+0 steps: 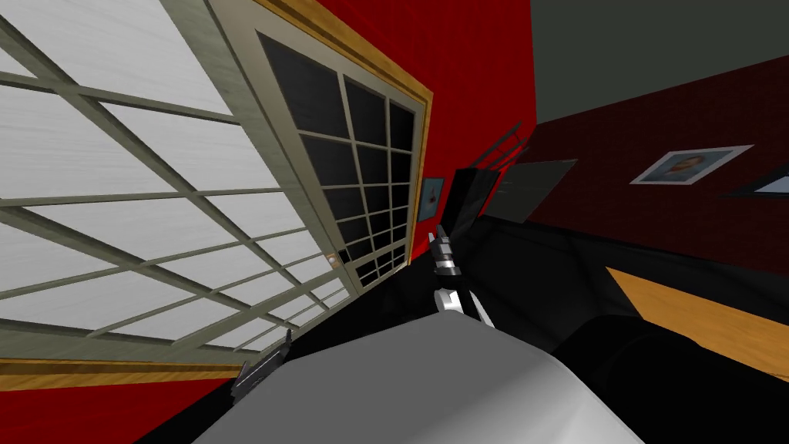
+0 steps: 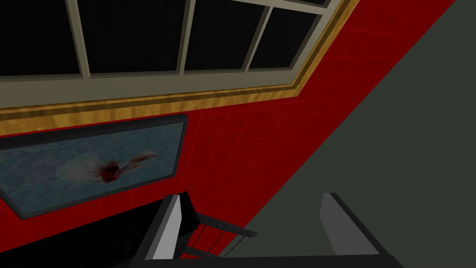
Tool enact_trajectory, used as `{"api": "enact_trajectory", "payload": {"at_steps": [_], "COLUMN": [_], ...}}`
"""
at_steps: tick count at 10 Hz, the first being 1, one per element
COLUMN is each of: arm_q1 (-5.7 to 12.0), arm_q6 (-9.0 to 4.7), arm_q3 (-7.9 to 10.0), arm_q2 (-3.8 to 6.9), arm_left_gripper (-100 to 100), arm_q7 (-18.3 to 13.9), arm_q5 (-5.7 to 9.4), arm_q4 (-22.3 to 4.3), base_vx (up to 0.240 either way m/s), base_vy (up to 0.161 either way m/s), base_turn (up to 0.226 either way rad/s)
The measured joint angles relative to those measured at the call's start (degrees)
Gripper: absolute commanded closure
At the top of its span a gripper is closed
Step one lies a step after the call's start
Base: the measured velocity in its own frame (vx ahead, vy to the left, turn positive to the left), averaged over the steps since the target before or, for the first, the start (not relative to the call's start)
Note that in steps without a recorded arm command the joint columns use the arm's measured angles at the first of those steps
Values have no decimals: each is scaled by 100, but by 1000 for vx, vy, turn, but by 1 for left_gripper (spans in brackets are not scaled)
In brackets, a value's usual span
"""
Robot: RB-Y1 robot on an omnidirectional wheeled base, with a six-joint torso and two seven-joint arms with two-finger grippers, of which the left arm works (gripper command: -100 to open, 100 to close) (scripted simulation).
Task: Pull the door open
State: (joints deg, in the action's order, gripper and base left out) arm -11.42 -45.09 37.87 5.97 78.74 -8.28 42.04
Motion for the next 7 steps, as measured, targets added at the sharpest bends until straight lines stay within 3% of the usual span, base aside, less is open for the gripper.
{"api": "enact_trajectory", "payload": {"at_steps": [2,3,4,7], "arm_q1": [-102,-118,-67,358], "arm_q6": [-10,-9,62,-149], "arm_q3": [27,23,-68,-213], "arm_q2": [38,48,8,64], "arm_left_gripper": [-100,-100,-100,-100], "arm_q7": [0,2,-21,-30], "arm_q5": [5,0,-40,-82], "arm_q4": [-14,1,201,-74], "base_vx": [-170,-105,4,129], "base_vy": [-61,-121,-112,-38], "base_turn": [32,-166,-128,-69]}}
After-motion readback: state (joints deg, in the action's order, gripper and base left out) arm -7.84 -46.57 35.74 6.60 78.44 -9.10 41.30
